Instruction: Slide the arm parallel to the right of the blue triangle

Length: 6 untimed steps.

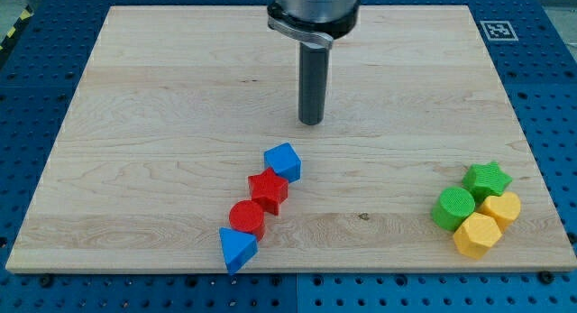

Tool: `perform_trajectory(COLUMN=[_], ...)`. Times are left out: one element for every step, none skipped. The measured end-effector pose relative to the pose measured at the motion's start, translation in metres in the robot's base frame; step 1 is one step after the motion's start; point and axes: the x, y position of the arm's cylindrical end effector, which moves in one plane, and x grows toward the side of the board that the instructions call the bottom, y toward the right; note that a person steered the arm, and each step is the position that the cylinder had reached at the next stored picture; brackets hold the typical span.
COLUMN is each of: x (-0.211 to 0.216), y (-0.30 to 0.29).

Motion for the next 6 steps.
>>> perform_trajectory(x=[0.006,0.025,0.040,0.075,0.109,0.146], y=[0.003,0.018,0.039,0.046,0.046,0.041])
